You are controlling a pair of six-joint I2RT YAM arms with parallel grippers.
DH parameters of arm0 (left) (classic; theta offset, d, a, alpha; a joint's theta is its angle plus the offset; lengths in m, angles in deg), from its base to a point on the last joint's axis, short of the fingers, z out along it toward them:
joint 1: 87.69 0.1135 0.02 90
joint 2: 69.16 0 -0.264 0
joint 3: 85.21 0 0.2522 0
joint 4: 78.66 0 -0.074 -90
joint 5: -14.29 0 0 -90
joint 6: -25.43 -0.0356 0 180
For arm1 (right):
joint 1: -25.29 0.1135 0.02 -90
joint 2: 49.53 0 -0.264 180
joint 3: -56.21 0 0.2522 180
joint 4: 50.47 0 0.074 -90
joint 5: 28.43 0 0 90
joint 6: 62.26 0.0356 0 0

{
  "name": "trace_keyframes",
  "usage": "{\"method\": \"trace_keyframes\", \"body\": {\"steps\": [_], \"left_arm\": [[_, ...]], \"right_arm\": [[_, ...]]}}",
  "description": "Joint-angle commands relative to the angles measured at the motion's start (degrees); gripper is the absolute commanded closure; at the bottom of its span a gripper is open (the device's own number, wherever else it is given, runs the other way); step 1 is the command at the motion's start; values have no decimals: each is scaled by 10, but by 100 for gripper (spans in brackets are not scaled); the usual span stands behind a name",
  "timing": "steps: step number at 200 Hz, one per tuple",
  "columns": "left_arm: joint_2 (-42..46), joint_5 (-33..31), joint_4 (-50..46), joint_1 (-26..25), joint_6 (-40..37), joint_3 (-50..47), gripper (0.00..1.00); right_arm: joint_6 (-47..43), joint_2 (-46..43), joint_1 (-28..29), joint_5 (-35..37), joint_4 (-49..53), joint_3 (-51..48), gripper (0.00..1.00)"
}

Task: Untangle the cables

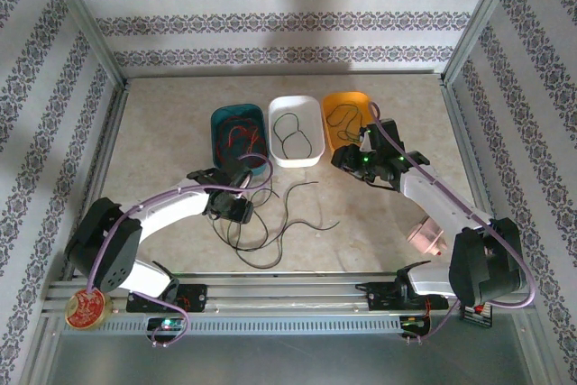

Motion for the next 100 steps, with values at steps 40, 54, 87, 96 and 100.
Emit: {"method": "trace_keyframes", "body": {"steps": [40,54,87,96,100], "left_arm": [[-19,4,-64,-26,-22,46,85],[-16,-5,-67,-28,-18,53,100],[29,-24,-66,-29,-3,81,100],[45,-36,-70,-28,1,93,100],[52,-40,-72,-29,2,98,100]], "right_arm": [[11,-9,-6,-11,-12,-17,57],[12,-12,-6,-11,-12,-20,57],[11,-22,-10,-12,-12,-25,57],[10,-24,-11,-13,-12,-25,57],[10,-25,-11,-13,-12,-25,57]]}}
